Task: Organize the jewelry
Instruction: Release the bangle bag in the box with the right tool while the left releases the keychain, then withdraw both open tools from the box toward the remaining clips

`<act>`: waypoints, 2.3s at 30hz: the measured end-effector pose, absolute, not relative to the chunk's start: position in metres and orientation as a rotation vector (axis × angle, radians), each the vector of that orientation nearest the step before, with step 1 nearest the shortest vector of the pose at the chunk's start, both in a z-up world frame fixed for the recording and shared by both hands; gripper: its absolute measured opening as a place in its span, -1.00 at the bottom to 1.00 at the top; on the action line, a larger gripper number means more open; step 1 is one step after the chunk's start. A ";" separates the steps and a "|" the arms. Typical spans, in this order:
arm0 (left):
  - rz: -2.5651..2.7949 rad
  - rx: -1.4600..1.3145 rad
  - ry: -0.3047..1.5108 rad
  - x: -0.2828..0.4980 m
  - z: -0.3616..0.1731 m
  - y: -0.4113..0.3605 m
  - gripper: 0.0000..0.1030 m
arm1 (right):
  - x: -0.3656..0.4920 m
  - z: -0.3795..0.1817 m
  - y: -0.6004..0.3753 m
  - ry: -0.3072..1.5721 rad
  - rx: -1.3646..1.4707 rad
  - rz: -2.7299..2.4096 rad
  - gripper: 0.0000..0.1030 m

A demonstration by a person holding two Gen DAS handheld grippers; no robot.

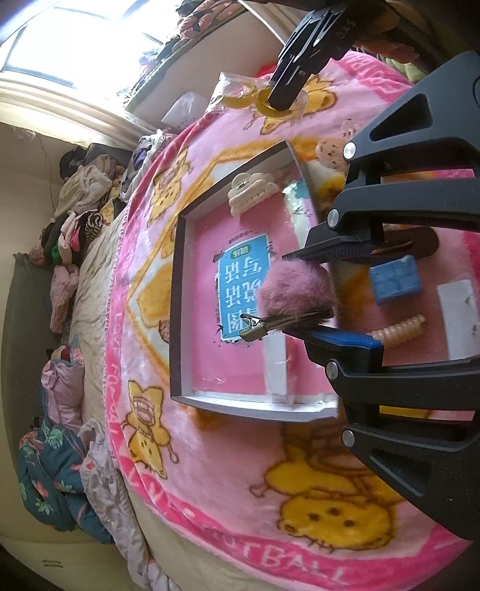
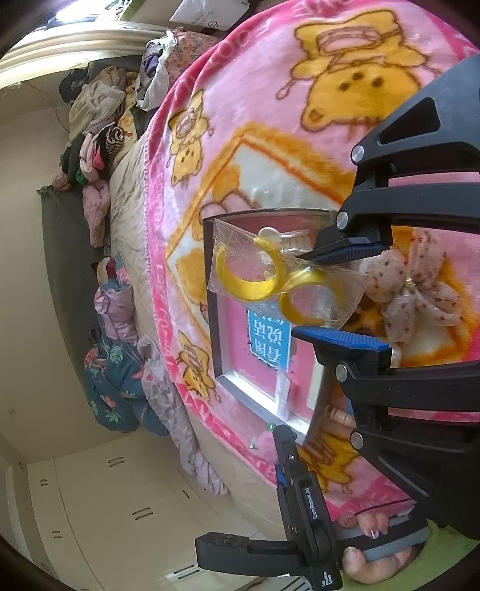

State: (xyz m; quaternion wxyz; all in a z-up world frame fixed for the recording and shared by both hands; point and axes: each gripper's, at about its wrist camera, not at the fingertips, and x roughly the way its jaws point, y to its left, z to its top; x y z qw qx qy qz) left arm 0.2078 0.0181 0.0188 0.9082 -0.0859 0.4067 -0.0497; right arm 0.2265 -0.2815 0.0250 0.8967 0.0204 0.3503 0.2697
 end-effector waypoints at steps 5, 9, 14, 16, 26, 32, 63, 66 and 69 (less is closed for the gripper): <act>-0.110 -0.180 0.856 0.225 0.014 0.019 -0.54 | 0.241 0.024 -0.276 0.733 0.037 0.559 -0.40; -0.117 -0.175 0.875 0.236 0.006 0.017 -0.54 | 0.250 0.022 -0.270 0.743 0.029 0.560 -0.40; -0.126 -0.174 0.895 0.248 -0.002 0.016 -0.53 | 0.262 0.015 -0.260 0.762 0.012 0.562 -0.40; -0.130 -0.177 0.904 0.253 -0.006 0.015 -0.53 | 0.267 0.013 -0.256 0.770 0.003 0.566 -0.40; -0.139 -0.165 0.934 0.270 -0.020 0.017 -0.53 | 0.291 -0.001 -0.237 0.810 -0.034 0.577 -0.40; -0.149 -0.162 0.951 0.274 -0.028 0.018 -0.48 | 0.301 -0.015 -0.229 0.842 -0.058 0.579 -0.40; -0.073 -0.192 0.927 0.245 -0.020 0.047 0.04 | 0.290 -0.040 -0.218 0.891 -0.073 0.575 0.01; -0.068 -0.194 0.919 0.240 -0.016 0.048 0.09 | 0.285 -0.033 -0.222 0.877 -0.062 0.573 0.08; -0.066 -0.195 0.912 0.235 -0.013 0.047 0.19 | 0.280 -0.026 -0.226 0.863 -0.052 0.569 0.15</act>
